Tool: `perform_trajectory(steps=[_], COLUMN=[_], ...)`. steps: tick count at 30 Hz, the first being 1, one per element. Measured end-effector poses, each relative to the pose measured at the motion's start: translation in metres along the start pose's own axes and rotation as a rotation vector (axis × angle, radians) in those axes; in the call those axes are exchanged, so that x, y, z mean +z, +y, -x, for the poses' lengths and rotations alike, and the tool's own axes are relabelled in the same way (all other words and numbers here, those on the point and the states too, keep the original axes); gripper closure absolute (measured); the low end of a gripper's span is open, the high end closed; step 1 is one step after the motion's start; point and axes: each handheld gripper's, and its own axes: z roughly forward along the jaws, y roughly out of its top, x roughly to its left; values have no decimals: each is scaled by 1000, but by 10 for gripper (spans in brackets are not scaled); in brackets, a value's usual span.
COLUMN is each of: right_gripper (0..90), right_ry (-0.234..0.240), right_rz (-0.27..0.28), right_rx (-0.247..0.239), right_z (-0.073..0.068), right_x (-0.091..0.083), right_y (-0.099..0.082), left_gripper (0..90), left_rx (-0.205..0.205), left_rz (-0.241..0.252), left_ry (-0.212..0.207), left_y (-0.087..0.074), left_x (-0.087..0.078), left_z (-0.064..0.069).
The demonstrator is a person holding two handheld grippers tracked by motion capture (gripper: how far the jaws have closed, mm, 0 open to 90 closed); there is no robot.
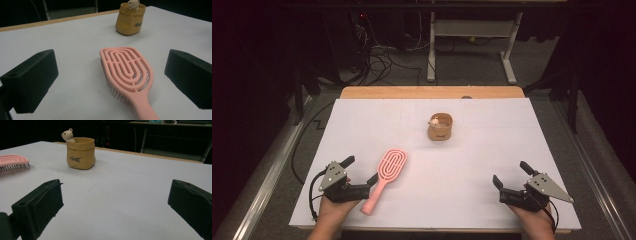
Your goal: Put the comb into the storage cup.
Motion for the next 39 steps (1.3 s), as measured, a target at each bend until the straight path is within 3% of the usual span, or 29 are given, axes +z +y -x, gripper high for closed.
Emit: perform_trajectory(steps=[14, 17, 32, 39], right_gripper=[4, 4, 4, 4], right_ry=[-1, 0, 3, 0], right_rz=[-1, -4, -4, -6], right_rx=[1, 2, 14, 24], right_z=[-1, -1, 0, 0], right_x=[-3, -2, -4, -5], right_y=[-2, -3, -3, -3], left_gripper=[0, 0, 0, 0], left_rx=[-21, -42, -36, -51], left_rz=[4, -5, 7, 12], left_ry=[1, -8, 6, 6], left_y=[-1, -1, -1, -1], left_x=[-2, -2, -5, -7], left_z=[1, -1, 2, 0])
